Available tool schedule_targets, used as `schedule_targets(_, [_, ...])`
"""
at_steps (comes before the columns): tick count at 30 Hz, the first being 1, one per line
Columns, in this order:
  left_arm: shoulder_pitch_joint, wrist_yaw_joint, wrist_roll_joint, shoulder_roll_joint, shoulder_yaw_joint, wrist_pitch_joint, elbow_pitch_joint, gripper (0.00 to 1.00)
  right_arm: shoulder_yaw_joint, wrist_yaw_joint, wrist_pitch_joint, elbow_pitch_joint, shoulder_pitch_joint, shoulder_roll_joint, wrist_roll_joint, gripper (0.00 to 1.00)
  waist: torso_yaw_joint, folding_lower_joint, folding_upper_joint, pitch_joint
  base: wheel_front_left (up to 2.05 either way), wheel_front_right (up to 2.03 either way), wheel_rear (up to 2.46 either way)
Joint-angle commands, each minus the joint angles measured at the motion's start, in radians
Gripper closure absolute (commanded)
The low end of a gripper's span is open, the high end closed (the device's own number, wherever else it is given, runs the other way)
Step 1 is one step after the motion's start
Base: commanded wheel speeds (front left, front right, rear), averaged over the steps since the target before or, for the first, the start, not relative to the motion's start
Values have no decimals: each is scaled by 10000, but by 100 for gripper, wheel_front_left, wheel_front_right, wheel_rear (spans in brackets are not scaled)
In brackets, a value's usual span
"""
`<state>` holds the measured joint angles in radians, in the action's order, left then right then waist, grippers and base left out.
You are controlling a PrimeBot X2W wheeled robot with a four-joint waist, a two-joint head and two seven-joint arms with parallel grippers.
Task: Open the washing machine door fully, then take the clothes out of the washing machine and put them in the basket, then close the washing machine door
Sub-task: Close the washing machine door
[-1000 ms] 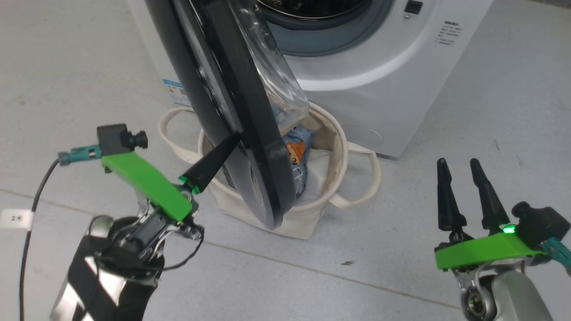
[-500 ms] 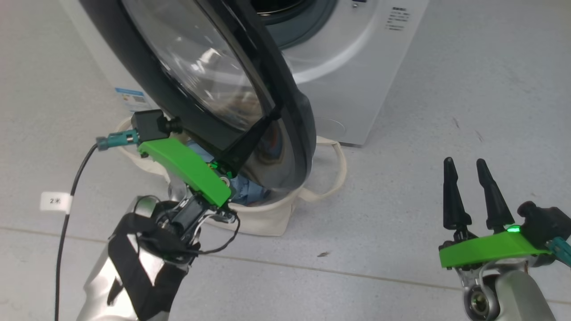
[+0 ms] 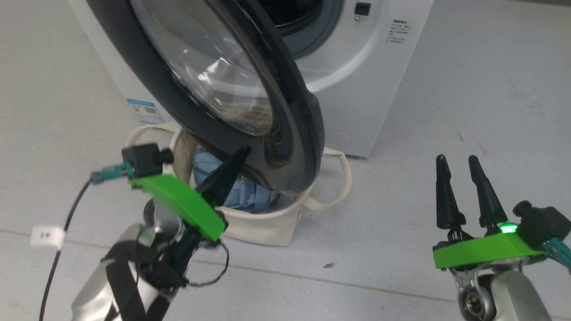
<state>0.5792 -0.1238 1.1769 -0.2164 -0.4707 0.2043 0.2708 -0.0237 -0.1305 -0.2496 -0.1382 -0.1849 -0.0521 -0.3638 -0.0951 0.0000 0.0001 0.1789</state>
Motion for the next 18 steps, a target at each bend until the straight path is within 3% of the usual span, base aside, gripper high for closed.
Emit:
schedule_targets(1, [47,-68,-351,-461,192,-322,-200,100,-296,-2,-122,435,-30,18,-30,0,189,0,-1,-165,0,0,0])
schedule_targets(4, [-227,-63,-1104,-889,107,-1092,65,100,-459,-2,-122,645,47,18,-45,0,389,0,-1,-340,0,0,0])
schedule_targets(8, [-712,321,-2103,-1381,387,-2485,191,100,-817,-2,-122,879,167,18,-165,0,631,0,-1,-588,0,0,0])
schedule_targets(13, [-1548,1314,-3402,-1961,694,-4055,118,100,-1118,-2,-122,1139,302,18,-5,0,958,0,-1,-805,0,0,0])
schedule_targets(17, [-2222,2026,-4311,-2043,1035,-4574,-238,100,-1268,-2,-122,1390,453,18,13,0,1240,0,-1,-862,0,0,0])
schedule_targets(18, [-2405,2207,-4548,-2003,1166,-4618,-329,93,-1300,-2,-122,1439,518,18,-3,0,1309,0,-1,-885,0,0,0])
